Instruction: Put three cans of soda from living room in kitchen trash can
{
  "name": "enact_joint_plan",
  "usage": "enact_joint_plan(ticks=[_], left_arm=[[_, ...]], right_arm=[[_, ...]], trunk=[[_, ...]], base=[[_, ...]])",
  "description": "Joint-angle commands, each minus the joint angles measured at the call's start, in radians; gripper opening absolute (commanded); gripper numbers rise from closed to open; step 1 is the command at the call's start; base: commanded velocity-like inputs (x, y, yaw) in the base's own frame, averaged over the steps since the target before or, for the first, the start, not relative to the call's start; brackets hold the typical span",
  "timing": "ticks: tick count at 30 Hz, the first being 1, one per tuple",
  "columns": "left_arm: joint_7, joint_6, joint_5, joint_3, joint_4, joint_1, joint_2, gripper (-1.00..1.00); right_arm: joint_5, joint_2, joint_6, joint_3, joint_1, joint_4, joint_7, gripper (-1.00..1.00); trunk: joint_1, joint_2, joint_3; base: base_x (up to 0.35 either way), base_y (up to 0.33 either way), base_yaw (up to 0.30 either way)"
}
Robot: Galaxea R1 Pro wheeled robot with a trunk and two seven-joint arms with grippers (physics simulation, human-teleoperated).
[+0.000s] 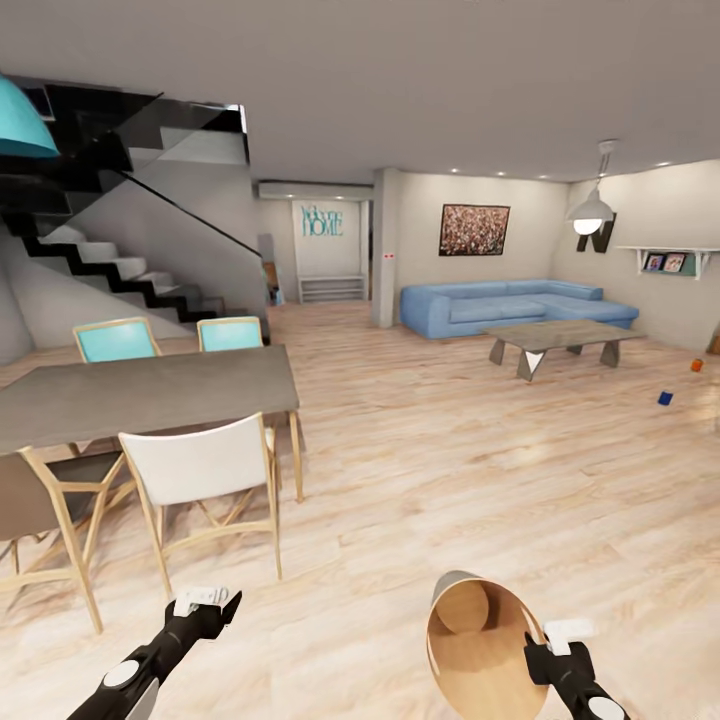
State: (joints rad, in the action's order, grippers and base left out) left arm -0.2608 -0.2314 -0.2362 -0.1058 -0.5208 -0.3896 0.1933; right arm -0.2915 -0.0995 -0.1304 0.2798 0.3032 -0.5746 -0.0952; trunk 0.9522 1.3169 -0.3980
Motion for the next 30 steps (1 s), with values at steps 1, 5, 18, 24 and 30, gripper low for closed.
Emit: enact_joint_plan(ticks=[1, 5, 18, 24, 30], left_arm=[[0.000, 0.000, 0.000, 0.000, 0.000, 0.000, 0.000, 1.00], [0.000, 0.000, 0.000, 0.000, 0.001, 0.000, 0.000, 1.00], [0.000, 0.000, 0.000, 0.000, 0.001, 0.000, 0.000, 1.00], [0.000, 0.000, 0.000, 0.000, 0.001, 0.000, 0.000, 1.00], [0.000, 0.000, 0.000, 0.000, 0.001, 0.000, 0.000, 1.00]], right_arm=[[0.003, 0.000, 0.000, 0.001, 0.001, -0.002, 0.000, -1.00], [0.003, 0.000, 0.000, 0.001, 0.001, -0.002, 0.000, -1.00], [0.004, 0.000, 0.001, 0.001, 0.001, -0.001, 0.000, -1.00], [0.005, 0.000, 0.001, 0.002, 0.001, -0.001, 0.000, -1.00], [0.006, -0.002, 0.001, 0.010, 0.001, -0.002, 0.000, -1.00]], trunk=[[0.000, 0.000, 0.001], [0.000, 0.000, 0.004], [0.000, 0.000, 0.010], [0.000, 0.000, 0.013], [0.000, 0.000, 0.015]], base=[[0.201, 0.116, -0.241], [0.246, 0.138, -0.241], [0.298, 0.118, -0.241], [0.318, 0.009, -0.245], [0.315, 0.001, -0.245]])
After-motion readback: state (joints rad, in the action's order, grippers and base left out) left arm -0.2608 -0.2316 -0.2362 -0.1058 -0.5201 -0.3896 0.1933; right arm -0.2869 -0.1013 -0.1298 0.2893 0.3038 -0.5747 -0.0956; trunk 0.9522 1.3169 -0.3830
